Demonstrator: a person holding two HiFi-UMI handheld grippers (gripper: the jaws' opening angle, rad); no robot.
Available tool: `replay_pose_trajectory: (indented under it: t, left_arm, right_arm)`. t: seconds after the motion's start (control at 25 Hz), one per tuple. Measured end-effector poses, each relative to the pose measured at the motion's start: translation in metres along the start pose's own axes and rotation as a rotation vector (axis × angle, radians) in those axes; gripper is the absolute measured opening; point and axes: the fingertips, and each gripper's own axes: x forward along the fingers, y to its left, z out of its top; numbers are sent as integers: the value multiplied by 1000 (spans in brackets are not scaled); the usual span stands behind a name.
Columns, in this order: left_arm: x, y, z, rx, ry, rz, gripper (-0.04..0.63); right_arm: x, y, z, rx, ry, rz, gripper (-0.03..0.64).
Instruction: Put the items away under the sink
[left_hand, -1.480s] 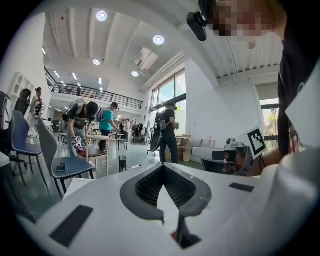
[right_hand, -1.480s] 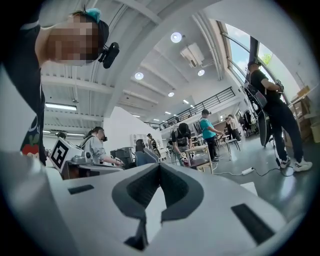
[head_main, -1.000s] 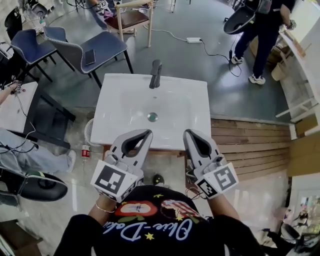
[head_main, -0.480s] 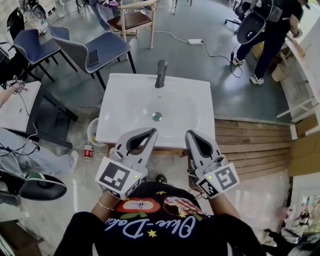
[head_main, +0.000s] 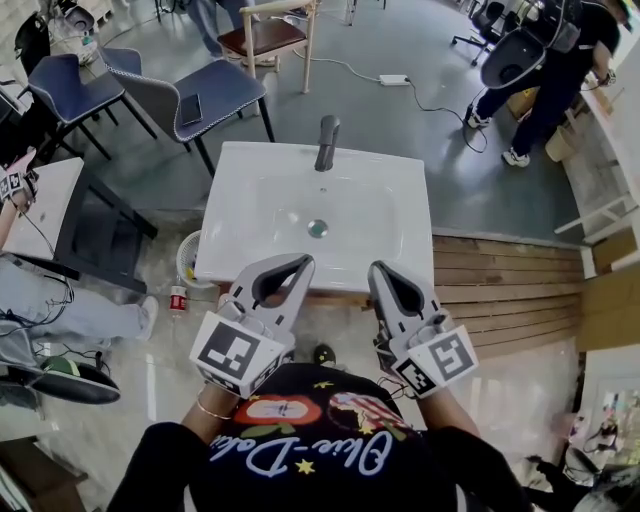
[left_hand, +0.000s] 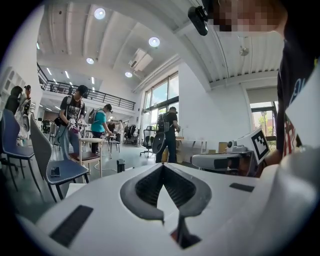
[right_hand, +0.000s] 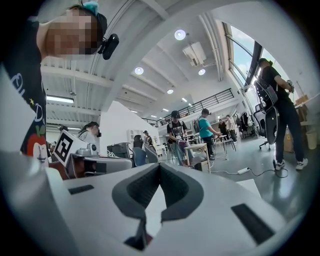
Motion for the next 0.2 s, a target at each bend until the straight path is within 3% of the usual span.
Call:
replay_pose_trajectory:
  t: [0.2]
  left_arm:
    - [1,2,-2,-3,7,5,6]
  right_arm:
    - [-1,2,-1,1,0,17,6]
